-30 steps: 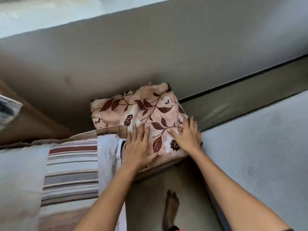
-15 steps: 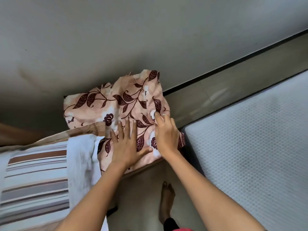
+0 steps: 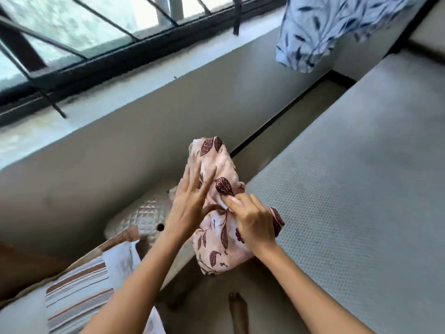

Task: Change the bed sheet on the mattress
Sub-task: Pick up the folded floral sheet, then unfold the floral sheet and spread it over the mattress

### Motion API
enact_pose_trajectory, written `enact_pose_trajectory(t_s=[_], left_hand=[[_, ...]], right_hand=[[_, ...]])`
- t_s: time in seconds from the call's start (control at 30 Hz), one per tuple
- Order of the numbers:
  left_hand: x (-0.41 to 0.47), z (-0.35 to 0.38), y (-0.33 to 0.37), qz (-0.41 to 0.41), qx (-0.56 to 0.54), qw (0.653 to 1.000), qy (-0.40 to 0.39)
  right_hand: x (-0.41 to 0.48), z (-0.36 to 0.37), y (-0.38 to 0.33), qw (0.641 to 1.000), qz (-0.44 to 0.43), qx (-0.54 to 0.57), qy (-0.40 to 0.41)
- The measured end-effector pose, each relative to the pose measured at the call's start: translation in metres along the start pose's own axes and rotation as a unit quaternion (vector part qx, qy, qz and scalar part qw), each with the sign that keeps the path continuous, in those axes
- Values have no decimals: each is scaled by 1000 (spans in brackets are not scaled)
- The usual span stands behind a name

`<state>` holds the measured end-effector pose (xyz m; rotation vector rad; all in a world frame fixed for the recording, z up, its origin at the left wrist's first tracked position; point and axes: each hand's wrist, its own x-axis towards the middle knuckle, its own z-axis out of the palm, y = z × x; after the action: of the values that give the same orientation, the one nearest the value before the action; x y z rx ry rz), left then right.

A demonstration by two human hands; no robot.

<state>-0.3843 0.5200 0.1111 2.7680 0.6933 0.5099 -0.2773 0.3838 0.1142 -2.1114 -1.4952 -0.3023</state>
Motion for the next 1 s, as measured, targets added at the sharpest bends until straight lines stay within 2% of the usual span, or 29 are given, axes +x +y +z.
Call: enact_pose_trajectory(t_s=[0.13,0.23,0.37,0.43,0.53,0.6,0.77,0.87,1.0], left_hand=[[40,-46,74,160,82,983,16],[47,-67,133,234,57,970,30],[35,-88,227,254,-49,966,3],[29,-94,271,260,-65,963,2],[19,-97,337,281,-102,953,-49],[8,-98,378,316,-93,943,-55],[-12,-99,476,354,-128,926,-38],[-27,-96,539,381,-144,913,-12],[-47,-80,618,367,-177,913,16]], right_hand=[[-26,-94,12,996,24,-84,17],[-52,-159,27,992,37,-119,28],[-94,-249,43,979,50,-191,58],[-118,-283,56,968,65,-228,79],[-158,-326,68,952,106,-257,124],[-186,-354,71,946,131,-263,138],[-254,-418,92,933,219,-229,170],[-295,-465,110,928,241,-198,205],[-346,-522,144,935,256,-146,197]])
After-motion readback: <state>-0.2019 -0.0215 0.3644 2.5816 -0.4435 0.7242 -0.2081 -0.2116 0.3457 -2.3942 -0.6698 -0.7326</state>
